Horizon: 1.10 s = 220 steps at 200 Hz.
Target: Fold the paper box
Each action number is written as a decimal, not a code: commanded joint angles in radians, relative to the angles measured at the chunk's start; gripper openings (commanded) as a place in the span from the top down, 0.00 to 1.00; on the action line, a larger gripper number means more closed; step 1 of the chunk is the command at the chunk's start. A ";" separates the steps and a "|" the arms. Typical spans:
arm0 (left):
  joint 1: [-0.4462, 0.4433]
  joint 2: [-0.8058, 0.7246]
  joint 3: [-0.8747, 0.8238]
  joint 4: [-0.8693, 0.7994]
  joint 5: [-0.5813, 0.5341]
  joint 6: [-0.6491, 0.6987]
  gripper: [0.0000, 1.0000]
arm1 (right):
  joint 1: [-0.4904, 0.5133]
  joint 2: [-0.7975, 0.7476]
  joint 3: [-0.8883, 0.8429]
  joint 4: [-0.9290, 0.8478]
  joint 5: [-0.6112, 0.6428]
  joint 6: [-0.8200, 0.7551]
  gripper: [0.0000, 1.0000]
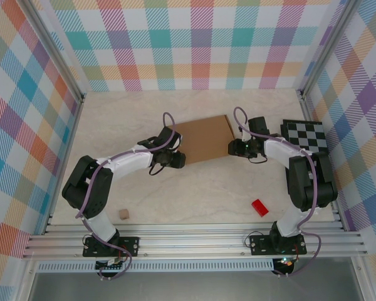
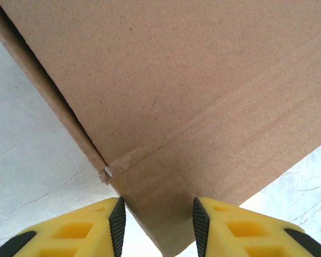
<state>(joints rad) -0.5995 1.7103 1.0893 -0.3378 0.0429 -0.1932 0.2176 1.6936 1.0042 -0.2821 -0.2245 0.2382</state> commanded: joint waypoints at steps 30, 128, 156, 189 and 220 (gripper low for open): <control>0.003 -0.014 -0.009 0.104 0.056 0.038 0.59 | 0.006 -0.009 0.027 -0.033 -0.009 -0.036 0.55; 0.003 -0.024 -0.020 0.111 0.032 0.130 0.60 | 0.006 -0.010 0.015 -0.039 -0.004 -0.054 0.55; 0.003 -0.042 -0.044 0.138 0.035 0.151 0.60 | 0.003 -0.025 0.004 -0.047 0.000 -0.067 0.55; 0.003 -0.046 -0.076 0.188 0.044 0.163 0.61 | 0.003 -0.036 -0.001 -0.056 0.001 -0.077 0.55; 0.003 -0.079 -0.113 0.227 0.061 0.175 0.65 | 0.003 -0.059 -0.026 -0.059 -0.013 -0.086 0.56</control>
<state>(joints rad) -0.5968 1.6989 1.0096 -0.1955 0.0612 -0.0513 0.2157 1.6886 1.0080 -0.3107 -0.2047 0.1890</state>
